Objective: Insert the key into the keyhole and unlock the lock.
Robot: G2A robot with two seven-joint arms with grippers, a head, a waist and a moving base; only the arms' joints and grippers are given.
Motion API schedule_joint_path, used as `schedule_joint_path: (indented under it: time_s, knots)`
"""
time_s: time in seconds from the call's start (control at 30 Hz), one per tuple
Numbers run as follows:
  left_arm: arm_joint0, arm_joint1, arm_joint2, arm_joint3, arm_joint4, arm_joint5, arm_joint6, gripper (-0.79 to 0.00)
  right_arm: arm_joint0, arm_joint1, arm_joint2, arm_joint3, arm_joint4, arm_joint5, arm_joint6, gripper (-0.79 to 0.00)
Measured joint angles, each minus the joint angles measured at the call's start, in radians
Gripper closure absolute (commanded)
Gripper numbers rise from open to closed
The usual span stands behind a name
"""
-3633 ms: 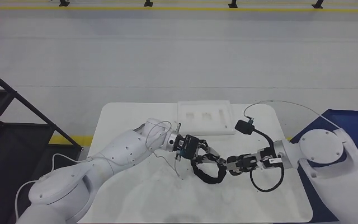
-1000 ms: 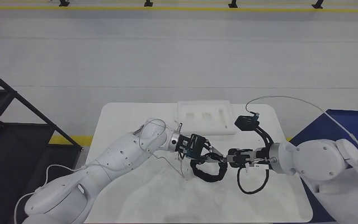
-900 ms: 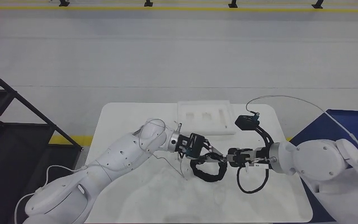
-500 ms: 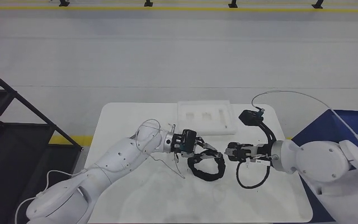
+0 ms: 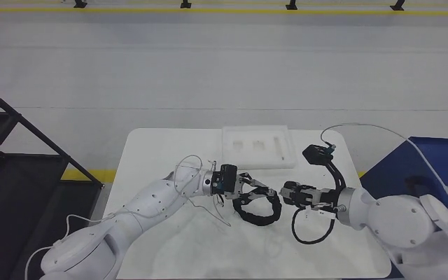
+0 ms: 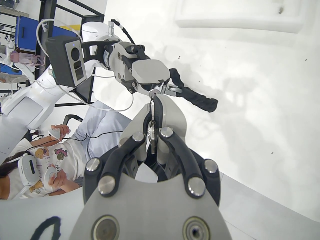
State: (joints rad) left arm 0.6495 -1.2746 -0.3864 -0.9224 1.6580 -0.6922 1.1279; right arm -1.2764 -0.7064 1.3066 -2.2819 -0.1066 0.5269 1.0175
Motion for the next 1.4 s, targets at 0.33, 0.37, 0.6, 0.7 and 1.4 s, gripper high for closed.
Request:
schedule_joint_path:
  time_s: [0.33, 0.37, 0.6, 0.7, 1.4]
  knots:
    - [-0.021, -0.028, 0.041, 0.041, -0.029, 0.017, 0.017, 0.000, 0.000, -0.005, -0.024, 0.000, -0.020, -0.001, -0.015, 0.000]
    - [-0.024, -0.030, 0.043, 0.043, -0.030, 0.017, 0.017, 0.000, 0.003, -0.006, -0.028, 0.001, -0.023, -0.001, -0.015, 0.000]
    - [-0.035, -0.044, 0.061, 0.055, -0.031, 0.024, 0.024, 0.000, 0.027, -0.011, -0.058, 0.012, -0.055, 0.005, -0.018, 0.000]
    - [-0.040, -0.049, 0.068, 0.059, -0.034, 0.027, 0.027, 0.000, 0.032, -0.013, -0.071, 0.015, -0.075, 0.012, -0.021, 0.000]
    - [-0.059, -0.050, 0.123, 0.070, -0.085, 0.051, 0.051, 0.000, 0.063, -0.025, -0.103, 0.015, -0.140, 0.038, -0.014, 0.000]
